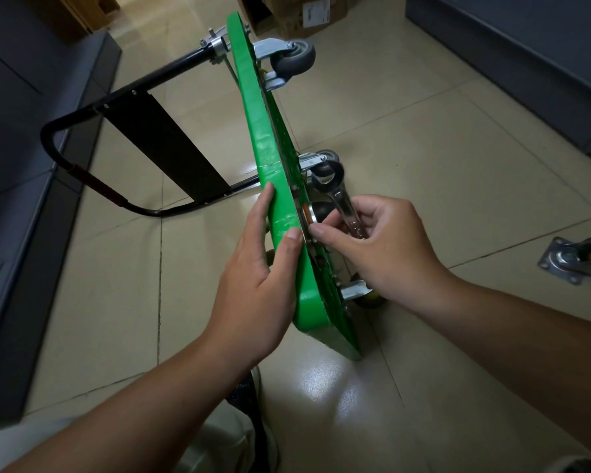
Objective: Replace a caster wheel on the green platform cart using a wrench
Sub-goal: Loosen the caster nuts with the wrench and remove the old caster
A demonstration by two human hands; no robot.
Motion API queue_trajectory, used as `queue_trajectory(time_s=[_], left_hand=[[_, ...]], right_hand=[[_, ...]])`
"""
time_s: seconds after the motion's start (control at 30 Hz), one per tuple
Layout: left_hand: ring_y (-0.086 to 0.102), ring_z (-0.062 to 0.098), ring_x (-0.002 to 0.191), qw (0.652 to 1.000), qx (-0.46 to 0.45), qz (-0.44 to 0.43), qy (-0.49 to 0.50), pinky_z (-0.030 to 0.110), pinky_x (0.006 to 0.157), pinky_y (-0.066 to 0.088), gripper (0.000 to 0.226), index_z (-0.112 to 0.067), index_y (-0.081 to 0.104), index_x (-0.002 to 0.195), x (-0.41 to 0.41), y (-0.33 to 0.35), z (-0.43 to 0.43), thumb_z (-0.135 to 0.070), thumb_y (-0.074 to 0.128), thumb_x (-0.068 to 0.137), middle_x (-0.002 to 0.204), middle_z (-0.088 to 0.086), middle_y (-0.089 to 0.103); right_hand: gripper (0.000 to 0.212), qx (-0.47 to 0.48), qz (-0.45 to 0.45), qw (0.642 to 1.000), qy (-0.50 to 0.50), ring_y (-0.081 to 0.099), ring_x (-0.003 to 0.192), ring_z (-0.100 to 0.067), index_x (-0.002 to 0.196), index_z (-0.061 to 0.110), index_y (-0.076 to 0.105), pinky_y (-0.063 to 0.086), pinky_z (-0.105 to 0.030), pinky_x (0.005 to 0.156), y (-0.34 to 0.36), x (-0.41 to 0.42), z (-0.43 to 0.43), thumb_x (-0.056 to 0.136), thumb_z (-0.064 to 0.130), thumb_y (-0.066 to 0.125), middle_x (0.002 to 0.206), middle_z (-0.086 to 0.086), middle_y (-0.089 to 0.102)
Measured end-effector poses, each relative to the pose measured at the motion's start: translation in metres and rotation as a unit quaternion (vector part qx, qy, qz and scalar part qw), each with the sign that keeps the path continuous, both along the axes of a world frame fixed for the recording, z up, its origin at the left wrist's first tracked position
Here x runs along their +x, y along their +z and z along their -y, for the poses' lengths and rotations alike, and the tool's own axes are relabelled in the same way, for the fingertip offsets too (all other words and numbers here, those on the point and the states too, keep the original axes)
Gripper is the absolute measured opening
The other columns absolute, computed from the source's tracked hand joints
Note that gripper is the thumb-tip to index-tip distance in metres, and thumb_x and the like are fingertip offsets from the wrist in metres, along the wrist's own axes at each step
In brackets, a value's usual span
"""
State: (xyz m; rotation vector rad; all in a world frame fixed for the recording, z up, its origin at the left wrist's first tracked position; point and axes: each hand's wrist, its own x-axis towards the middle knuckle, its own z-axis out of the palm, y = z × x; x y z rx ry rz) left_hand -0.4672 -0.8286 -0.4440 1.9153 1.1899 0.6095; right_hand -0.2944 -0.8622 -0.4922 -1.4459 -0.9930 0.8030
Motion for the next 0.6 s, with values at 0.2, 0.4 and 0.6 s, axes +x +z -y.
queue_trajectory(time_s=[0.2,0.4,0.6], left_hand=[[0.068,0.007,0.113,1.0,-0.002,0.005,0.0,0.043,0.095,0.059,0.063,-0.062,0.021,0.154,-0.0001,-0.0001,-0.0002,-0.061,0.04,0.095,0.141,-0.015,0.059],[0.065,0.008,0.118,1.0,0.005,-0.003,0.003,0.045,0.099,0.056,0.063,-0.061,0.021,0.155,-0.0001,0.0004,-0.0003,-0.061,0.04,0.095,0.14,-0.014,0.061],[0.067,0.009,0.116,1.0,-0.002,-0.003,0.003,0.044,0.097,0.058,0.062,-0.063,0.02,0.154,0.0,-0.0001,-0.0004,-0.062,0.039,0.094,0.141,-0.011,0.061]], right_hand=[[0.03,-0.067,-0.041,0.996,0.048,0.073,0.072,-0.014,0.08,0.011,0.077,0.06,-0.041,0.072,0.0046,0.007,0.0014,0.081,0.039,0.085,0.076,-0.009,0.077],[0.011,-0.047,-0.073,0.99,0.109,0.076,0.079,-0.011,0.088,0.012,0.078,0.06,-0.021,0.072,0.0075,0.01,0.0005,0.081,0.013,0.086,0.085,-0.007,0.079],[0.019,-0.018,-0.15,0.986,0.071,0.06,0.049,-0.001,0.08,0.008,0.078,0.046,-0.011,0.049,0.0084,0.0021,0.0011,0.09,0.024,0.078,0.061,0.005,0.071]])
